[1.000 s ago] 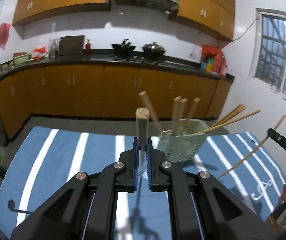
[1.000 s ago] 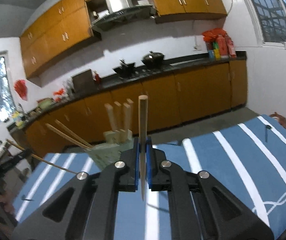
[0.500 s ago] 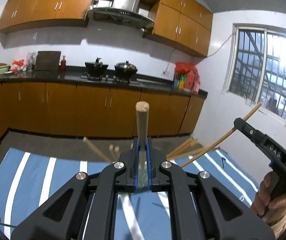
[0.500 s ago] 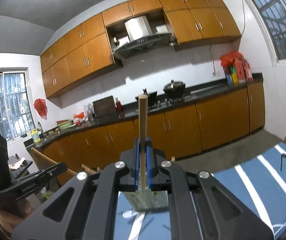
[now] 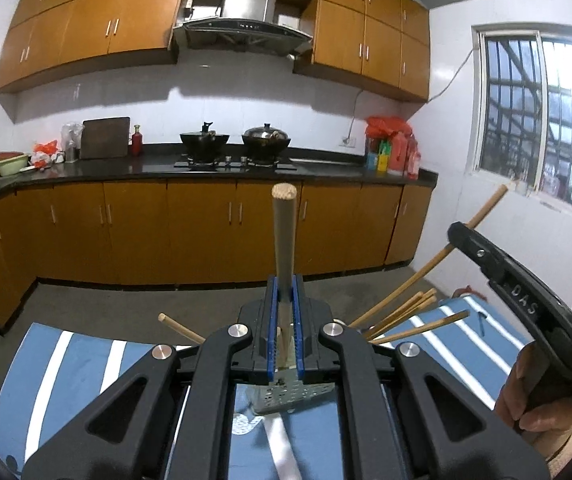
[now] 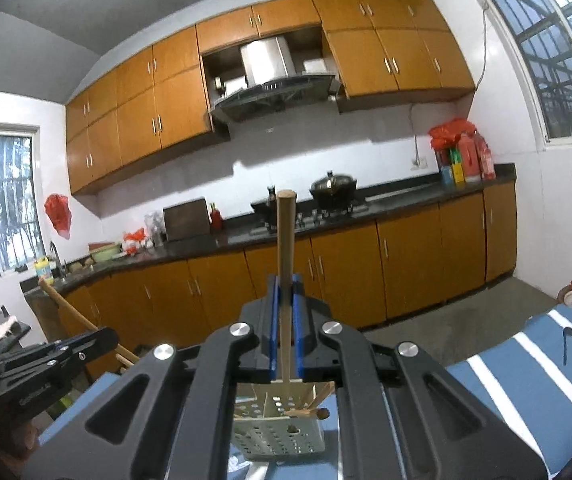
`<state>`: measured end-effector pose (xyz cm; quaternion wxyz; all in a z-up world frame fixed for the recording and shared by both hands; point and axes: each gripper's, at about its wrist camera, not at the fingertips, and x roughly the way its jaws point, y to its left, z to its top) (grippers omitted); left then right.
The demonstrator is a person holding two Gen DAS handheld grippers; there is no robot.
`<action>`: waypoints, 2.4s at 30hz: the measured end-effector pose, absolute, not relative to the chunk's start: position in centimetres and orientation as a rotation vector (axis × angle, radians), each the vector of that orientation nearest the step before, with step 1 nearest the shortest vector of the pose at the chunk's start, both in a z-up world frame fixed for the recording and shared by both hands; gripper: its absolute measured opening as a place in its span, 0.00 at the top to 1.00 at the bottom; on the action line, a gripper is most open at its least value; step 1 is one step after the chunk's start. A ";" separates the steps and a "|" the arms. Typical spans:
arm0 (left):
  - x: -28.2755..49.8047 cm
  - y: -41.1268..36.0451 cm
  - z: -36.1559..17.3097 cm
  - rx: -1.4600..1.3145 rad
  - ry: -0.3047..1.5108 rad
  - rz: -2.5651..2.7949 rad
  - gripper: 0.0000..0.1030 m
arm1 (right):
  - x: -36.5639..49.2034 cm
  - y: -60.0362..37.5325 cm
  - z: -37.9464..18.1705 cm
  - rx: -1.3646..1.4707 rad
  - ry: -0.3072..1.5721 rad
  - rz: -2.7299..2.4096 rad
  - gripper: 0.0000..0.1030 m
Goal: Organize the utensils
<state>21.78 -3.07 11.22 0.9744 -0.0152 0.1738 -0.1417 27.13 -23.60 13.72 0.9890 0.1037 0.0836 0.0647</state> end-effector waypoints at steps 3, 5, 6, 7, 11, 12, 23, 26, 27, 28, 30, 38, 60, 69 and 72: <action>22.4 -3.4 10.6 -0.014 0.350 -0.278 0.93 | 28.1 -23.2 13.0 0.207 0.192 0.132 0.93; 23.0 -3.6 10.2 -0.023 0.361 -0.283 0.93 | 28.6 -23.2 12.5 0.209 0.207 0.136 0.93; 23.1 -3.6 10.1 -0.028 0.366 -0.286 0.93 | 28.7 -23.0 12.3 0.207 0.210 0.135 0.93; 23.2 -3.6 9.9 -0.034 0.372 -0.292 0.93 | 29.0 -23.0 12.1 0.204 0.217 0.133 0.93; 23.8 -3.3 9.4 -0.073 0.411 -0.293 0.92 | 28.9 -22.8 11.3 0.190 0.251 0.143 0.91; 23.7 -2.9 9.4 -0.099 0.416 -0.292 0.92 | 28.7 -22.9 11.3 0.188 0.247 0.139 0.90; 20.0 0.3 11.1 -0.112 0.352 -0.223 0.39 | 23.1 -24.7 12.1 0.194 0.188 0.080 0.46; 17.7 1.3 10.9 -0.089 0.330 -0.191 0.24 | 20.8 -24.9 12.1 0.175 0.174 0.058 0.32; 17.2 1.4 10.8 -0.085 0.327 -0.181 0.21 | 20.0 -24.9 11.9 0.168 0.175 0.049 0.29; 16.4 1.7 10.5 -0.080 0.319 -0.169 0.16 | 19.5 -24.8 11.9 0.161 0.177 0.044 0.23; 15.2 2.1 10.1 -0.068 0.312 -0.150 0.09 | 17.9 -24.6 11.2 0.136 0.179 0.023 0.13; 10.9 3.2 6.8 -0.036 0.308 -0.079 0.02 | 13.0 -22.7 7.9 0.038 0.197 -0.018 0.04; 5.5 0.8 -0.1 0.054 0.370 -0.068 0.02 | 7.6 -21.4 -0.5 0.043 0.370 -0.011 0.04; 5.1 0.6 -0.8 0.045 0.387 -0.068 0.02 | 7.1 -20.8 -1.9 0.032 0.399 -0.012 0.04; 5.0 0.6 -1.1 0.035 0.392 -0.072 0.02 | 7.2 -20.8 -1.9 0.030 0.404 -0.019 0.04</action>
